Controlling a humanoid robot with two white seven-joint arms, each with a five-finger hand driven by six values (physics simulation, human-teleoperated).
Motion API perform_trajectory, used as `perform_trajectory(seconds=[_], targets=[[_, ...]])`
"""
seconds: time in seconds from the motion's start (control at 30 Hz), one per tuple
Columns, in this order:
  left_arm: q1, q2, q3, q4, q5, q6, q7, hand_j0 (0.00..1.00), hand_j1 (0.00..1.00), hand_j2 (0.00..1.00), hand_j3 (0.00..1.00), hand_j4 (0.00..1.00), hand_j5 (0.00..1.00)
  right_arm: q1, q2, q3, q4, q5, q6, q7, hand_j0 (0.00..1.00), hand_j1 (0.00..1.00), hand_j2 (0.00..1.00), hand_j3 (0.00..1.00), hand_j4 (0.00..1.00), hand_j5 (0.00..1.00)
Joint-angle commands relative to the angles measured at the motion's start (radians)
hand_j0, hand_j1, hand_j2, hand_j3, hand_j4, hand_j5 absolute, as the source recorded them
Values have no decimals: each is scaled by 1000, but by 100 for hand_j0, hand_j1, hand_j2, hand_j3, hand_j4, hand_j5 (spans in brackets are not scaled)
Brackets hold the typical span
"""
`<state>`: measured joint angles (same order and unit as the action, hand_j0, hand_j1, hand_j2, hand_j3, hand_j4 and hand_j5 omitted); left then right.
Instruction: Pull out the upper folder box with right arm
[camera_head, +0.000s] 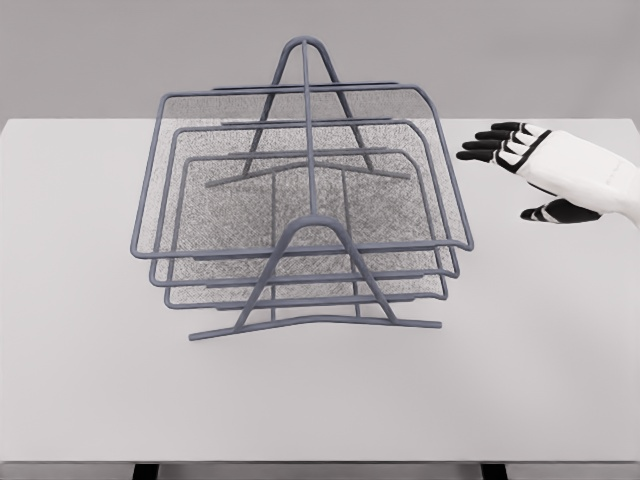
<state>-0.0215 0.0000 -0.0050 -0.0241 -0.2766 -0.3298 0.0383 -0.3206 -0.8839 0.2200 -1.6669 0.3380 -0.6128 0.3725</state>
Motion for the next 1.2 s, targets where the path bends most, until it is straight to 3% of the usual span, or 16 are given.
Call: perform_trajectory(seconds=[0.0,0.07,0.1,0.13,0.17,0.27,0.3,0.4,0.67,0.8,0.97,1.17], targets=[[0,0,0,0,0,0,0,100,100,100,100,100,100,0,-1,-1,1,-2,2,2,100,100,100,100,100,100],[0,0,0,0,0,0,0,100,100,100,100,100,100,-15,5,-2,10,19,2,0,100,100,100,100,100,100],[0,0,0,0,0,0,0,100,100,100,100,100,100,-110,5,16,59,24,2,3,100,100,100,100,100,100],[0,0,0,0,0,0,0,100,100,100,100,100,100,-141,25,22,119,21,2,75,100,100,100,100,100,100],[0,0,0,0,0,0,0,100,100,100,100,100,100,-167,88,24,156,10,2,229,100,100,100,100,100,100],[0,0,0,0,0,0,0,100,100,100,100,100,100,-301,46,231,236,-62,2,226,100,100,100,100,100,100],[0,0,0,0,0,0,0,100,100,100,100,100,100,-308,17,255,234,-83,2,226,100,100,100,100,100,100],[0,0,0,0,0,0,0,100,100,100,100,100,100,-324,19,292,220,-91,2,220,100,100,100,100,100,100],[0,0,0,0,0,0,0,100,100,100,100,100,100,-357,28,294,216,-65,2,31,100,100,100,100,100,100],[0,0,0,0,0,0,0,100,100,100,100,100,100,-336,8,294,107,-40,2,36,100,100,100,100,100,100],[0,0,0,0,0,0,0,100,100,100,100,100,100,-394,3,424,115,19,2,32,100,100,100,100,100,100],[0,0,0,0,0,0,0,100,100,100,100,100,100,-396,3,467,142,90,2,37,100,100,100,100,100,100]])
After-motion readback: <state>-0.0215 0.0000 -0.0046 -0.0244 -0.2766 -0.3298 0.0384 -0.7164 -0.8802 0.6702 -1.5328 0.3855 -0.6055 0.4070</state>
